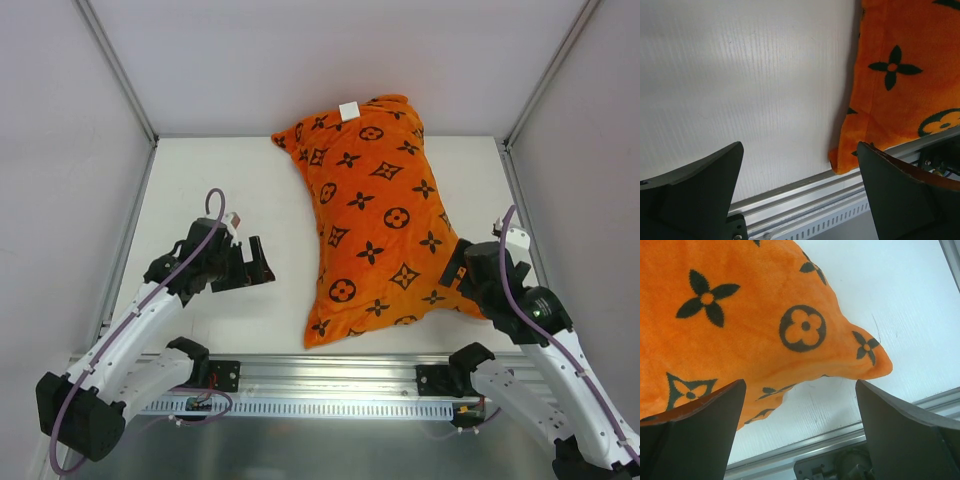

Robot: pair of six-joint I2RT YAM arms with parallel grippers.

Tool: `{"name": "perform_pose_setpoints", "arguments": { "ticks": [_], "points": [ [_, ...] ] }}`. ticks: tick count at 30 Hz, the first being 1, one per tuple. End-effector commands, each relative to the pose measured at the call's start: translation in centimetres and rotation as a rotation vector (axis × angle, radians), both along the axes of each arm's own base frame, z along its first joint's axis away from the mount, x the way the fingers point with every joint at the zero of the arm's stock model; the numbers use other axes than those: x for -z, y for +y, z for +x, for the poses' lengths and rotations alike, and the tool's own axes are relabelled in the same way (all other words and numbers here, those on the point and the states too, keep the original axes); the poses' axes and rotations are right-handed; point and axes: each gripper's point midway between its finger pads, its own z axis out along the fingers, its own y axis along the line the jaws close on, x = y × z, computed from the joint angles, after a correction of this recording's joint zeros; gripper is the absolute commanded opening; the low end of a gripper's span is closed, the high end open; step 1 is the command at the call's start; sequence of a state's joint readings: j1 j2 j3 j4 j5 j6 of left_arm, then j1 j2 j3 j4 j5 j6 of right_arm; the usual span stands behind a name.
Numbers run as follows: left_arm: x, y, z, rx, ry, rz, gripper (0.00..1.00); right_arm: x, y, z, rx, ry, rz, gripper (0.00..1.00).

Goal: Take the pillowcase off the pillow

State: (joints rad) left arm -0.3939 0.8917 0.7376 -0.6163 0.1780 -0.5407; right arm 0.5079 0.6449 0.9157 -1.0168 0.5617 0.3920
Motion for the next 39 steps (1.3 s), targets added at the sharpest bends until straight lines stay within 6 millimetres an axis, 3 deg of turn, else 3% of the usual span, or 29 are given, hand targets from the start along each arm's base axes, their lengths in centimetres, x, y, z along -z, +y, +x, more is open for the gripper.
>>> {"name": "perform_pose_setpoints", "arguments": {
  "ticks": [1, 8, 12, 17, 21, 22, 25, 27, 29, 30, 32, 33, 34, 37, 38, 39],
  "points": [
    [-0.9, -1.1, 0.0, 0.029, -0.009, -0.05, 0.99, 0.3, -0.6, -0.5, 0.003, 0.004, -0.018, 0.96],
    [-1.5, -2.3, -0.8, 0.102, -0.007, -0.082, 0.99, 0.6, 0.4, -0.8, -0.084, 0.015, -0.01, 0.96],
    [-1.0, -3.3, -1.5, 0.14, 0.013, -0.069, 0.99, -0.7, 3.1, 0.4, -0.183, 0.002, 0.065, 0.96],
    [-0.1, -4.9, -2.0, 0.173, 0.047, -0.063, 0.99, -3.9, 9.6, 2.9, -0.355, -0.071, 0.187, 0.96],
    [-0.5, -5.0, -2.0, 0.155, 0.033, -0.069, 0.99, -5.7, 15.3, 5.8, -0.409, -0.088, 0.092, 0.96],
    [-1.0, -4.7, -2.0, 0.146, 0.006, -0.074, 0.99, -5.9, 17.3, 5.5, -0.455, -0.084, 0.063, 0.96],
    [-1.5, -3.6, -2.0, 0.101, -0.032, -0.062, 0.99, -5.1, 21.9, 7.0, -0.498, -0.035, -0.009, 0.96],
    [-1.5, -2.9, -2.1, 0.065, -0.03, -0.046, 0.98, -3.9, 23.8, 7.5, -0.51, 0.013, -0.037, 0.96],
    [-1.9, -2.3, -2.1, 0.038, -0.038, -0.046, 0.97, -1.2, 25.6, 8.5, -0.512, 0.079, -0.087, 0.96],
    [-1.9, -2.1, -2.2, 0.025, -0.034, -0.043, 0.96, -0.4, 25.6, 8.8, -0.496, 0.092, -0.115, 0.93],
    [-2.2, -1.8, -2.1, 0.01, -0.045, -0.047, 0.95, 2.5, 25.3, 9.2, -0.467, 0.154, -0.168, 0.6],
    [-2.3, -1.6, -2.1, 0.003, -0.047, -0.044, 0.95, 3.2, 24.5, 9.0, -0.447, 0.182, -0.184, 0.15],
    [-2.3, -1.5, -2.0, -0.002, -0.05, -0.042, 0.94, 3.8, 24.0, 8.8, -0.424, 0.199, -0.189, 0.01],
    [-2.4, -1.3, -1.9, -0.009, -0.052, -0.037, 0.94, 4.3, 21.2, 7.3, -0.398, 0.192, -0.208, 0.01],
    [-2.4, -1.3, -1.8, -0.011, -0.052, -0.034, 0.94, 5.7, 19.4, 6.1, -0.398, 0.217, -0.238, 0.01],
    [-2.5, -1.2, -1.6, -0.01, -0.056, -0.031, 0.94, 3.6, 18.0, 5.4, -0.389, 0.147, -0.191, 0.01]
  ]
}}
